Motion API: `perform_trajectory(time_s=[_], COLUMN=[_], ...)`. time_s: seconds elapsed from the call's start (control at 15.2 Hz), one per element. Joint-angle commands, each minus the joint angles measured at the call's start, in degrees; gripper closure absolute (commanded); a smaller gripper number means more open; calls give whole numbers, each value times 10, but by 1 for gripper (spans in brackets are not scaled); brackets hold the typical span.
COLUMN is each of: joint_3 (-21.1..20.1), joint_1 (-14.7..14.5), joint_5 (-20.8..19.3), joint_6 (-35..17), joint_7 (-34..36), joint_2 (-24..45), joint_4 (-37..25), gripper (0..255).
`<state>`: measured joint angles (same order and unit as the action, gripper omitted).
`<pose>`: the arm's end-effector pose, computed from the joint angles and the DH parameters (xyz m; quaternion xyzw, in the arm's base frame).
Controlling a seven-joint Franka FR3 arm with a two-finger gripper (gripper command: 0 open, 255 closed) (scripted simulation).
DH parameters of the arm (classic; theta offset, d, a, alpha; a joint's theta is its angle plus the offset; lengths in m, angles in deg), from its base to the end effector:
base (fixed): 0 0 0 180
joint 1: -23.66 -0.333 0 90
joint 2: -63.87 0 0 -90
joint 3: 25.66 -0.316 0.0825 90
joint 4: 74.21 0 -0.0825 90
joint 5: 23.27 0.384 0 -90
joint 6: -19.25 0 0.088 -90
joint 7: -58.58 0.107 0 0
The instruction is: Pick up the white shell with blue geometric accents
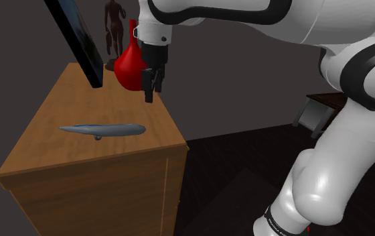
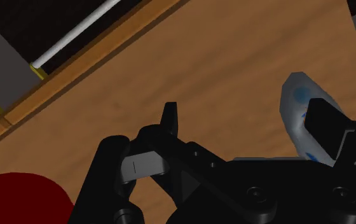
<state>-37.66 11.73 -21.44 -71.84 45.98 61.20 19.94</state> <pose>0.4923 0.2250 0.6169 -0.9497 -0.3129 0.0050 0.0107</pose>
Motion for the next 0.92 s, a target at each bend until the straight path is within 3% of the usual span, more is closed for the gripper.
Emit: perform_trajectory(time_s=[0.0,0.73,0.86], joint_3=[-12,-72,-71], joint_1=[-11,-103,-99], joint_5=[1,-25,-22], joint_6=[17,148,127], joint_7=[-9,-38,-40], joint_2=[42,289,280], joint_4=[-44,-348,-317], gripper=[0,0,0])
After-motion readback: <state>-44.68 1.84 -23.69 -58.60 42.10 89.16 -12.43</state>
